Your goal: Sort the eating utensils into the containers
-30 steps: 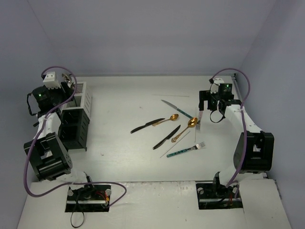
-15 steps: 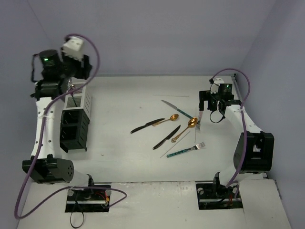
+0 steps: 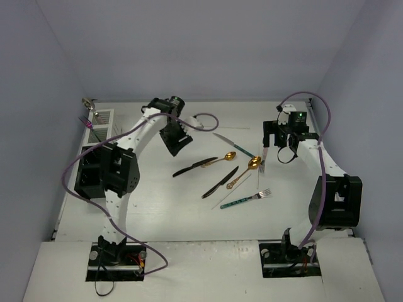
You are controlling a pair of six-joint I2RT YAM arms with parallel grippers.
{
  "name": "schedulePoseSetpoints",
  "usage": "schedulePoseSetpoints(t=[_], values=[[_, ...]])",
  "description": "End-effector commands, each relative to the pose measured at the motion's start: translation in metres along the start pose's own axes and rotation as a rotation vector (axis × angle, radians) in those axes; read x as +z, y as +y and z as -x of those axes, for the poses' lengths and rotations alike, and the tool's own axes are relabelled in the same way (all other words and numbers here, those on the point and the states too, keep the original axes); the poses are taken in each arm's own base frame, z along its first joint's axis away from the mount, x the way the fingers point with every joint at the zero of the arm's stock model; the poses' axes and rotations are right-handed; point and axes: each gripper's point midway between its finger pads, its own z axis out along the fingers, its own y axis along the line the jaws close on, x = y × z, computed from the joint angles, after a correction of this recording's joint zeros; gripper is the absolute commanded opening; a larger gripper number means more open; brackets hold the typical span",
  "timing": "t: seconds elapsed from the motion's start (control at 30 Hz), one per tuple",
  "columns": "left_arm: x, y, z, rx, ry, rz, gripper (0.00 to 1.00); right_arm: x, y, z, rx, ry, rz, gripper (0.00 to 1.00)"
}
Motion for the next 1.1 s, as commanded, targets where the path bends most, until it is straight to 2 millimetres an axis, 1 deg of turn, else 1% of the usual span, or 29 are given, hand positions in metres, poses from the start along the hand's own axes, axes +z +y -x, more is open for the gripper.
schedulePoseSetpoints(t=[0.0, 0.13, 0.4, 0.43, 0.7, 0.8, 1.07], values=[[-0.015, -0.024, 0.000, 0.131, 0.117, -0.003, 0.51, -0.007, -0.007, 0.018, -0.012, -0.071, -0.024, 1.00], [0.010, -0.034, 0.002, 0.164, 0.173, -0.040, 0.51, -0.006, -0.008, 0.014, -0.013, -0.063, -0.027, 1.00], [0.042, -0.047, 0.011, 0.200, 0.230, -0.083, 0.50, -0.004, -0.011, 0.009, -0.011, -0.052, -0.029, 1.00], [0.043, -0.048, 0.012, 0.200, 0.230, -0.083, 0.50, -0.005, -0.013, 0.009, -0.011, -0.052, -0.033, 1.00], [0.071, -0.060, 0.015, 0.212, 0.280, -0.105, 0.47, -0.006, -0.019, 0.004, -0.003, -0.044, -0.039, 1.00], [0.079, -0.060, 0.017, 0.209, 0.288, -0.110, 0.45, -0.006, -0.021, 0.003, -0.002, -0.044, -0.041, 1.00], [0.092, -0.065, 0.022, 0.181, 0.293, -0.114, 0.37, -0.008, -0.027, 0.002, 0.004, -0.044, -0.048, 1.00]])
